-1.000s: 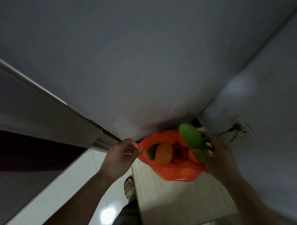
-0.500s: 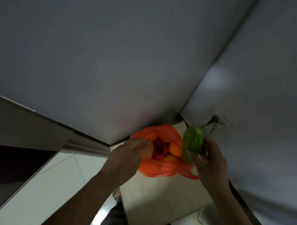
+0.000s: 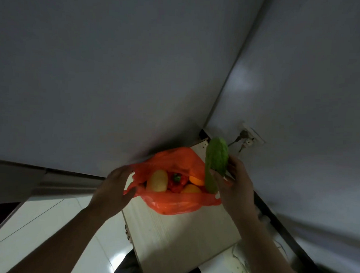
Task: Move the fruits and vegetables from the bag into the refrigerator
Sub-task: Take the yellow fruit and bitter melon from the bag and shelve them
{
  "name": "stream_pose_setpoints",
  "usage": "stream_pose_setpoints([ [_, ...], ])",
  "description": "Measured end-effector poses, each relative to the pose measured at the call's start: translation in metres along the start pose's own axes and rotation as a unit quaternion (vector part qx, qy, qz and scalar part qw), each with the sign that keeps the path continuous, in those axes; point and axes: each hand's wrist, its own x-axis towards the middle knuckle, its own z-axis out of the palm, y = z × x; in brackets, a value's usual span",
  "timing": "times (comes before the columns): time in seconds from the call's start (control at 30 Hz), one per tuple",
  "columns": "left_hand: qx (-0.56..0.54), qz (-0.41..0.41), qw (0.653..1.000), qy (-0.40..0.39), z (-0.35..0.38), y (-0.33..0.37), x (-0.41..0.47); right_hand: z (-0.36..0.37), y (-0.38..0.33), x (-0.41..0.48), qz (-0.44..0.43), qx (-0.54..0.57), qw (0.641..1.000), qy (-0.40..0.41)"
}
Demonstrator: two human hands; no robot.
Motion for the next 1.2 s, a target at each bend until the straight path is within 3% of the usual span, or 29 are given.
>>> stream_pose_setpoints([
  [0.1,0.058,0.070,0.991,0.102,-0.008,0.039,0.004,0.006,0.000,0.002,-0.004,-0.021,1.000,-0.006],
  [0.17,0.094,0.126,0.979,0.127,-0.013,0.068,0.006,0.009,-0.001,0.001,0.003,-0.018,1.000,-0.020],
  [0.27,0.122,0.168,0.975,0.081,-0.006,0.084,0.016,0.012,0.000,0.000,0.008,-0.021,1.000,-0.018],
  [0.4,0.143,0.144,0.979,-0.006,0.019,0.068,0.027,0.011,0.003,-0.001,0.023,-0.023,0.999,-0.014],
  [0.73,0.112,0.072,0.986,-0.104,0.035,0.050,0.024,0.005,0.005,0.000,0.021,-0.020,1.000,0.004],
  [0.93,0.091,0.087,0.989,-0.084,0.035,0.049,0.021,0.005,0.001,-0.002,0.035,-0.030,0.999,0.001],
  [1.2,-0.045,0.167,0.985,-0.009,-0.007,0.083,-0.019,-0.010,-0.050,-0.040,0.045,-0.042,0.998,-0.007],
])
